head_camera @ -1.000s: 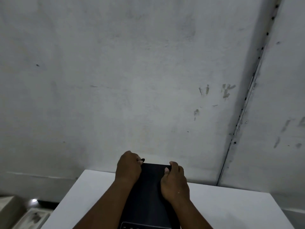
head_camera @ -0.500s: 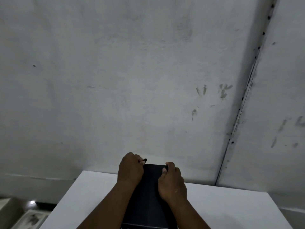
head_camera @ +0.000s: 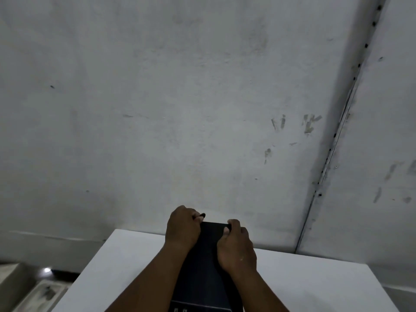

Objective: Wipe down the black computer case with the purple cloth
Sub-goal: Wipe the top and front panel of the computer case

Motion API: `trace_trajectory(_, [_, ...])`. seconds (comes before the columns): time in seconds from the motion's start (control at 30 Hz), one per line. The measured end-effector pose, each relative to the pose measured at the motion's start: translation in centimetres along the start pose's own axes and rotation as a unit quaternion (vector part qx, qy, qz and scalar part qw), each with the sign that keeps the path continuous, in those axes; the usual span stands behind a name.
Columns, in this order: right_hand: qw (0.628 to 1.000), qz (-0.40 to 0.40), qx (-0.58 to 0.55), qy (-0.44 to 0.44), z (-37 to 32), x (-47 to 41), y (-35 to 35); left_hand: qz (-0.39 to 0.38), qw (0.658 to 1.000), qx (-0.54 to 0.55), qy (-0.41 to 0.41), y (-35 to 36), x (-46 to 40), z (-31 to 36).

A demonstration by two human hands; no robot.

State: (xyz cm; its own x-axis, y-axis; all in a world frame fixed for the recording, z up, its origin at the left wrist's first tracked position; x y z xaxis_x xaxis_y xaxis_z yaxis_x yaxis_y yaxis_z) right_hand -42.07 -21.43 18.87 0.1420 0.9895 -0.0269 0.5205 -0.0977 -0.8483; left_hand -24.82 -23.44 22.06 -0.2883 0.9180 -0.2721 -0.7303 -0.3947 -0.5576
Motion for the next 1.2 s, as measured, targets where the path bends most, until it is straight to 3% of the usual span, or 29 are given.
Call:
trace_trajectory(0.1, [1.0, 0.001, 0.005, 0.002, 0.0, -0.1, 0.0, -0.031, 0.999, -0.008, 0.018, 0.7, 0.5, 0.1])
trace_trajectory(0.3, [1.0, -0.005, 0.01, 0.003, 0.0, -0.2, 0.1, -0.188, 0.976, -0.005, 0.112, 0.2, 2.2, 1.3])
trace_trajectory(0.5, [1.0, -0.005, 0.01, 0.003, 0.0, 0.0, 0.0, -0.049, 0.997, -0.011, 0.053, -1.2, 1.3, 0.1])
trace_trajectory(0.7, [1.0, 0.001, 0.01, 0.002, 0.0, -0.1, 0.0, -0.143, 0.985, -0.019, 0.099, -0.6, 2.7, 0.5])
trace_trajectory(0.93, [1.0, -0.002, -0.003, 0.004, 0.0, 0.2, -0.2, -0.009, 1.0, 0.001, 0.028, -2.2, 1.8, -0.8])
trace_trajectory(1.13, [1.0, -0.001, -0.002, 0.009, 0.0, 0.0, -0.1, -0.095, 0.992, -0.008, 0.087, -2.0, 3.2, 0.2])
trace_trajectory(1.2, [1.0, -0.004, -0.004, 0.011, 0.0, 0.0, -0.1, -0.087, 0.993, -0.012, 0.075, -2.5, 2.9, -0.4])
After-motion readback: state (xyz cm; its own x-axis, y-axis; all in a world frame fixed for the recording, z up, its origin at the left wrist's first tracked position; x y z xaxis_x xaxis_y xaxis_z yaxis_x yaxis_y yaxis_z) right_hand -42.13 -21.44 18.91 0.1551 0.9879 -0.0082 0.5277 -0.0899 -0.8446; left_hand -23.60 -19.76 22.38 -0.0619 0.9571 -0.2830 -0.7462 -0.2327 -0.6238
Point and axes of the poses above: each hand's wrist, its own x-axis away from the middle knuckle, its own y-axis out of the palm, z = x × y, the point moved 6 cm from there along -x, towards the middle knuckle, and after that the axes turned 13 degrees about x, right-handed, at the moved point
